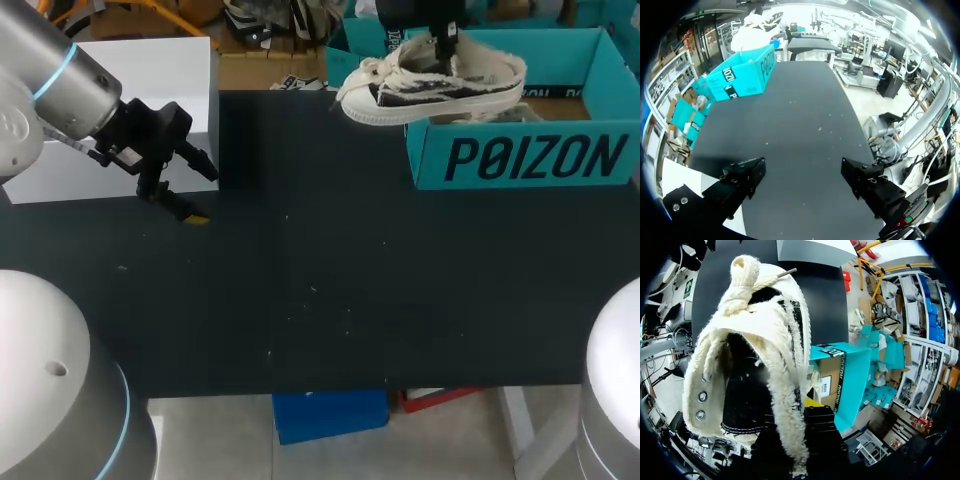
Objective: Take the shoe out of the shoebox, open the shoe tongue, remove and reinsert the insole, then place the shoe into the shoebox
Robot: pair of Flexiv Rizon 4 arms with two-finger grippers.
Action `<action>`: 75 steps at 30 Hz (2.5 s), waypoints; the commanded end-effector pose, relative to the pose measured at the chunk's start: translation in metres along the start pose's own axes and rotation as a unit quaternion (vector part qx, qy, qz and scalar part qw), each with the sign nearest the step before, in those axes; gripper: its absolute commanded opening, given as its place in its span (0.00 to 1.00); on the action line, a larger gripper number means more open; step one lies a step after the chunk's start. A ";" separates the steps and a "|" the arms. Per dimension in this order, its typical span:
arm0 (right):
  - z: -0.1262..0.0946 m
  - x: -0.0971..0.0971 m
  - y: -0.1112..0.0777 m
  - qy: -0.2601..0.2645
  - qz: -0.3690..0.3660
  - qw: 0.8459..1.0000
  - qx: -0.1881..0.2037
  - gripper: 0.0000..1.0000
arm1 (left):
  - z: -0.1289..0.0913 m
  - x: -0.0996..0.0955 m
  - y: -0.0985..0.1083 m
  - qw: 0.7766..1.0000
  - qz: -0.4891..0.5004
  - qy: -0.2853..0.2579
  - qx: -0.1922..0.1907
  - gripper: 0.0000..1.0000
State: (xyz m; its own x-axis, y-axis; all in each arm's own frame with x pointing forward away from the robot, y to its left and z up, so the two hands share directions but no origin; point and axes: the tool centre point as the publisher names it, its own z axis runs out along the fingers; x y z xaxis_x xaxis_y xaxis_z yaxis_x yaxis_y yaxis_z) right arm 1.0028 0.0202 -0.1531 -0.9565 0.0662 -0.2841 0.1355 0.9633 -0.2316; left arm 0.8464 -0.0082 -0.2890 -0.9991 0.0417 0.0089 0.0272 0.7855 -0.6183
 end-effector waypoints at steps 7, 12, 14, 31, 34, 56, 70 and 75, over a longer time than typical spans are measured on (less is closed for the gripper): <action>0.022 -0.065 -0.022 0.036 -0.022 0.998 -0.037 0.00 | 0.001 0.001 0.001 1.000 0.001 -0.003 0.000 1.00; 0.044 -0.102 -0.040 0.041 -0.020 0.998 -0.039 0.00 | 0.001 0.001 0.001 1.000 0.001 -0.003 0.000 1.00; 0.055 -0.117 -0.048 0.045 -0.026 0.998 -0.035 0.00 | 0.001 0.001 0.001 1.000 0.001 -0.003 0.000 1.00; 0.165 -0.174 -0.121 0.102 -0.045 0.993 -0.029 0.00 | 0.001 0.001 0.001 1.000 0.001 -0.003 0.000 1.00; 0.180 -0.182 -0.131 0.105 -0.045 0.993 -0.030 0.00 | 0.001 0.001 0.001 1.000 0.001 -0.003 0.000 1.00; 0.281 -0.196 -0.113 0.127 -0.051 0.988 -0.068 0.00 | 0.001 0.001 0.001 1.000 0.001 -0.003 0.000 1.00; 0.317 -0.187 -0.094 0.143 -0.051 0.986 -0.071 0.00 | 0.001 0.001 0.001 1.000 0.001 -0.003 0.000 1.00; 0.326 -0.181 -0.085 0.149 -0.049 0.985 -0.077 0.00 | 0.001 0.001 0.001 1.000 0.001 -0.003 0.000 1.00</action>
State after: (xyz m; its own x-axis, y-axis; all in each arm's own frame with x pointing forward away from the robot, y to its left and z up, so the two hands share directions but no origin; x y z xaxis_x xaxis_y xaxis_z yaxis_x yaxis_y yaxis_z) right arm 1.2363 -0.1613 -0.3725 -0.9993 0.0184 -0.0325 0.0213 0.9955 -0.0921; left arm 0.8463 -0.0083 -0.2890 -0.9991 0.0416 0.0088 0.0273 0.7854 -0.6183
